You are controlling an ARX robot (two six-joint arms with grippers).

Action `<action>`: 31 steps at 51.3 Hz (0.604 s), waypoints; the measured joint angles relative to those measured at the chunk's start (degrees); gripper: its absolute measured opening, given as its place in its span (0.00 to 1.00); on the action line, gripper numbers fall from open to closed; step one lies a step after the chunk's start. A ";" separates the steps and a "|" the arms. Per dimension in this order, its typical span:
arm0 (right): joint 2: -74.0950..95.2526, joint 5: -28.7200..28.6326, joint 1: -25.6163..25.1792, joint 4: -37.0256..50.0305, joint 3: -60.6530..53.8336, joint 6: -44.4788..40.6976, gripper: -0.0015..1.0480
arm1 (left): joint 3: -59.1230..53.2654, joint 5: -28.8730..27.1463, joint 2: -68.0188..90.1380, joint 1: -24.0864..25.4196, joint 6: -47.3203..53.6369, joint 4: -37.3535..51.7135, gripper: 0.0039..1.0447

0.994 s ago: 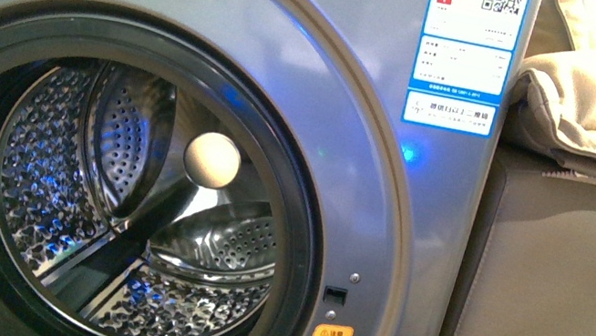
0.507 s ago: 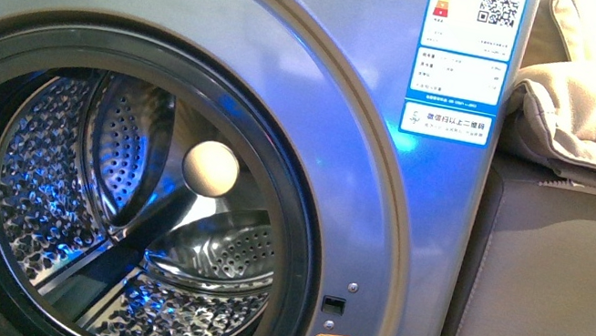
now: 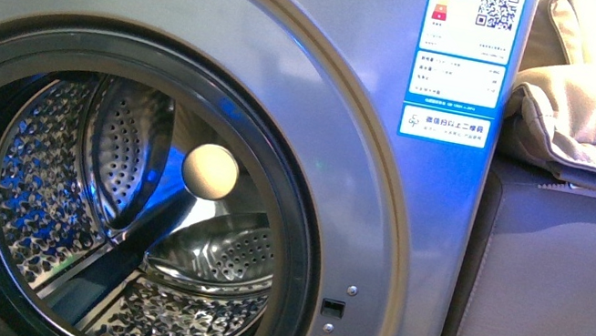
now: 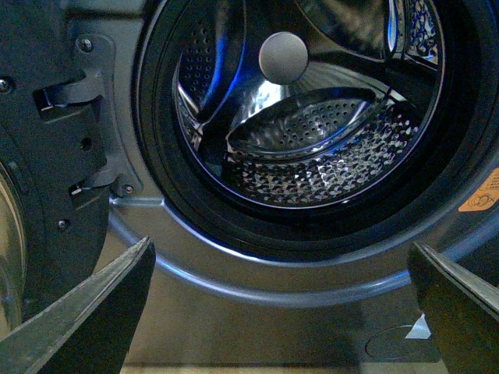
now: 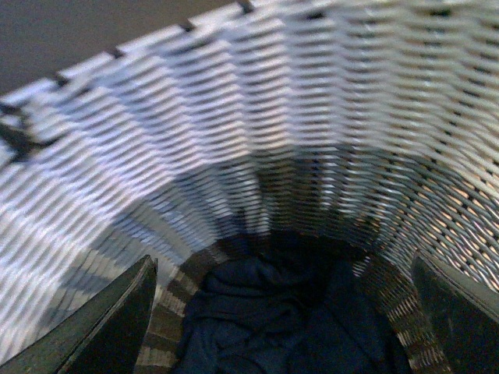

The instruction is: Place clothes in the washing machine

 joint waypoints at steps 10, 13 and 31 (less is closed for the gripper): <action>18.69 5.88 2.54 0.96 7.02 -2.03 0.93 | 0.00 0.00 -0.02 0.00 -0.02 0.00 0.94; 23.39 7.50 3.56 1.97 8.41 -2.43 0.93 | 0.00 0.00 0.00 0.00 0.00 0.00 0.94; 44.74 14.97 8.37 6.27 15.98 -3.32 0.93 | 0.00 0.00 0.00 0.00 0.00 0.00 0.94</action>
